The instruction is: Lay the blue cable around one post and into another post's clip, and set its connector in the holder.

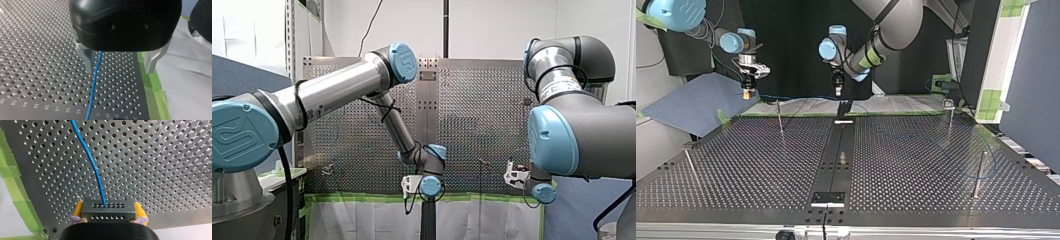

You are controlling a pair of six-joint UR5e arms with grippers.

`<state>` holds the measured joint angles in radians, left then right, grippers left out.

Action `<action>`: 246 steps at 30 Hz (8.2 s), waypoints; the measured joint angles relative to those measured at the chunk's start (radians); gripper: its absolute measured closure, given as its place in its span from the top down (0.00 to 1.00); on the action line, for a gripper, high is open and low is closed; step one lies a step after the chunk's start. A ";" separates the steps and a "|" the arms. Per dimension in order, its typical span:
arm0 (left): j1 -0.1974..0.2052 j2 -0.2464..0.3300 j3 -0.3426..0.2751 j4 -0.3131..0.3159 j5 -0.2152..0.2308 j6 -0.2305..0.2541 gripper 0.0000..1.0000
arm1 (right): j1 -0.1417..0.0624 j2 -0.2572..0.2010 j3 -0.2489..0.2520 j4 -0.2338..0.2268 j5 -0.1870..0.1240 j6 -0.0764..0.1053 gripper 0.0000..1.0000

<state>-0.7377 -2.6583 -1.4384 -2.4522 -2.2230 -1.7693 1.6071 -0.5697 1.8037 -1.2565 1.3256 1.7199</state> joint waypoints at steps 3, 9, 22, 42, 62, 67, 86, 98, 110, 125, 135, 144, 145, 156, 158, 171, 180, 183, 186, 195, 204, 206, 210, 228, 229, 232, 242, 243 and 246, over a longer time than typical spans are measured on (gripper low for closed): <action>0.003 0.000 0.016 -0.005 0.002 0.003 1.00 | 0.000 0.000 0.000 0.000 0.000 0.000 0.00; 0.008 -0.001 0.044 -0.016 0.011 0.013 1.00 | 0.000 0.000 0.000 0.001 0.000 -0.001 0.00; 0.040 -0.042 0.097 -0.061 0.016 0.032 1.00 | 0.000 0.000 0.000 0.003 0.000 -0.003 0.00; 0.044 -0.047 0.139 -0.138 -0.017 0.068 0.85 | 0.000 0.000 -0.004 0.005 0.000 -0.003 0.00; 0.035 -0.047 0.149 -0.142 -0.015 0.094 0.16 | 0.000 0.000 -0.007 0.009 0.000 -0.004 0.00; 0.035 -0.047 0.149 -0.142 -0.014 0.102 0.00 | 0.001 0.000 -0.009 0.010 0.000 -0.004 0.00; 0.023 -0.048 0.149 -0.122 -0.010 0.171 0.00 | -0.010 0.000 -0.009 0.020 0.004 -0.003 0.00; -0.025 -0.048 0.169 -0.106 0.039 0.170 0.00 | -0.048 -0.005 -0.010 0.020 0.005 0.000 0.00; -0.054 -0.048 0.213 -0.111 0.045 0.141 0.00 | -0.080 -0.080 -0.016 0.047 0.006 0.023 0.00; -0.085 -0.044 0.243 -0.127 0.050 0.134 0.00 | -0.099 -0.107 -0.016 0.056 0.006 0.060 0.00; -0.101 -0.040 0.248 -0.135 0.058 0.128 0.00 | -0.131 -0.104 -0.016 0.084 0.016 0.064 0.00; -0.096 -0.039 0.260 -0.139 0.077 0.124 0.00 | -0.155 -0.099 -0.018 0.079 -0.012 0.095 0.00; -0.096 -0.037 0.262 -0.143 0.082 0.123 0.00 | -0.156 -0.099 -0.018 0.079 -0.015 0.096 0.00; -0.105 -0.019 0.269 -0.171 0.095 0.118 0.00 | -0.158 -0.098 -0.024 0.083 -0.024 0.097 0.00; -0.101 -0.019 0.270 -0.171 0.097 0.112 0.00 | -0.158 -0.098 -0.025 0.085 -0.024 0.098 0.00; -0.073 -0.019 0.272 -0.170 0.127 0.055 0.00 | -0.161 -0.097 -0.029 0.085 -0.025 0.103 0.00; -0.058 -0.019 0.273 -0.171 0.151 0.052 0.00 | -0.162 -0.096 -0.033 0.086 -0.025 0.105 0.00; -0.056 -0.019 0.273 -0.171 0.154 0.056 0.00 | -0.162 -0.095 -0.033 0.088 -0.025 0.106 0.00; -0.062 -0.019 0.272 -0.172 0.156 0.059 0.00 | -0.163 -0.095 -0.034 0.092 -0.025 0.104 0.00; -0.078 -0.012 0.273 -0.190 0.170 0.061 0.00 | -0.163 -0.095 -0.034 0.101 -0.020 0.095 0.00; -0.070 0.019 0.273 -0.193 0.172 0.058 0.00 | -0.169 -0.095 -0.036 0.101 -0.018 0.096 0.00; -0.068 0.021 0.273 -0.193 0.173 0.057 0.00 | -0.171 -0.096 -0.036 0.101 -0.018 0.096 0.00; -0.067 0.022 0.272 -0.193 0.174 0.055 0.00 | -0.176 -0.096 -0.040 0.103 -0.018 0.097 0.00; -0.055 0.018 0.249 -0.175 0.195 0.049 0.00 | -0.172 -0.095 -0.042 0.104 -0.023 0.101 0.00; -0.052 0.018 0.249 -0.174 0.196 0.046 0.00 | -0.172 -0.096 -0.042 0.104 -0.023 0.100 0.00; -0.046 0.018 0.249 -0.174 0.199 0.041 0.00 | -0.170 -0.095 -0.042 0.104 -0.024 0.099 0.00; -0.028 0.007 0.248 -0.183 0.212 0.022 0.00 | -0.167 -0.095 -0.042 0.104 -0.025 0.100 0.00; -0.027 0.003 0.248 -0.184 0.214 0.022 0.00 | -0.167 -0.095 -0.042 0.104 -0.025 0.100 0.00; -0.026 -0.006 0.248 -0.185 0.218 0.021 0.00 | -0.165 -0.095 -0.042 0.104 -0.025 0.099 0.00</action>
<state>-0.7633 -2.6645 -1.1900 -2.6369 -2.0053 -1.7480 1.4417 -0.6652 1.7617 -1.1522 1.3010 1.8191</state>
